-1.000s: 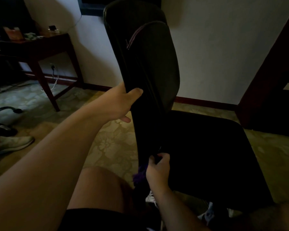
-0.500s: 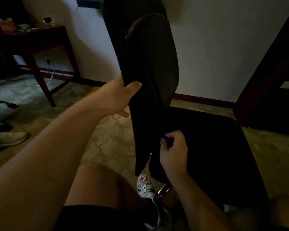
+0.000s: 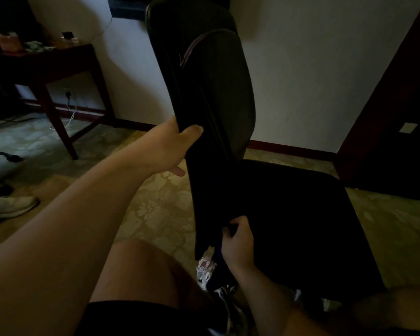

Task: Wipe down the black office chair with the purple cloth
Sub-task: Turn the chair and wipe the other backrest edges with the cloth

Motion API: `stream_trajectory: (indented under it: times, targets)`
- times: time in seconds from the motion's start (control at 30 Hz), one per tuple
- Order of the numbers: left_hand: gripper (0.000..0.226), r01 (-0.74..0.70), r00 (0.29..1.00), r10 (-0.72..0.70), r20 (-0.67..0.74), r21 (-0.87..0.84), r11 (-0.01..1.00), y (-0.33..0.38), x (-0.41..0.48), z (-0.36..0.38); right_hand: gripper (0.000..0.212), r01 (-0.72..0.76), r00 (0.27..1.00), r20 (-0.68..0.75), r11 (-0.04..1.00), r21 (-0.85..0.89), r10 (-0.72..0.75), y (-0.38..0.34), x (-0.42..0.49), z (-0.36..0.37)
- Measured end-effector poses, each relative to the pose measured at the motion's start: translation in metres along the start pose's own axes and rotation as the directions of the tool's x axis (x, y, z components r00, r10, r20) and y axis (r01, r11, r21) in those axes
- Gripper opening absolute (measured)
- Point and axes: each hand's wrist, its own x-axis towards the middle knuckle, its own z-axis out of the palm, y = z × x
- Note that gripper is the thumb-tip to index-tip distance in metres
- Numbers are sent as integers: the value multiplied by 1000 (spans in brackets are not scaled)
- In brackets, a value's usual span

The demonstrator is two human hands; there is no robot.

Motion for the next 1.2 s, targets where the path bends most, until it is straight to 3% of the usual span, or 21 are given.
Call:
stream_trajectory:
  times: [0.23, 0.4, 0.73, 1.07, 1.2]
  targets:
    - [26, -30, 999, 30, -44, 1, 1000, 5, -1, 5, 23, 215, 974, 91, 974, -70, -208, -25, 25, -48]
    - [37, -18, 999, 18, -45, -5, 1000, 3, -1, 6, 28, 244, 968, 62, 970, 1, -243, -46, 26, -62]
    - [43, 13, 998, -13, -59, 1, 1000, 1, 1, 6, 29, 121, 988, -116, 973, 194, -100, -53, 13, -26]
    - [41, -8, 998, 7, -59, -7, 1000, 1, 3, 4, 22, 54, 984, -180, 959, 278, -3, -47, 6, -2]
    - [40, -18, 998, 17, -64, -18, 1000, 1, 1, 5, 23, -55, 983, -149, 952, 301, 104, -45, -3, 5]
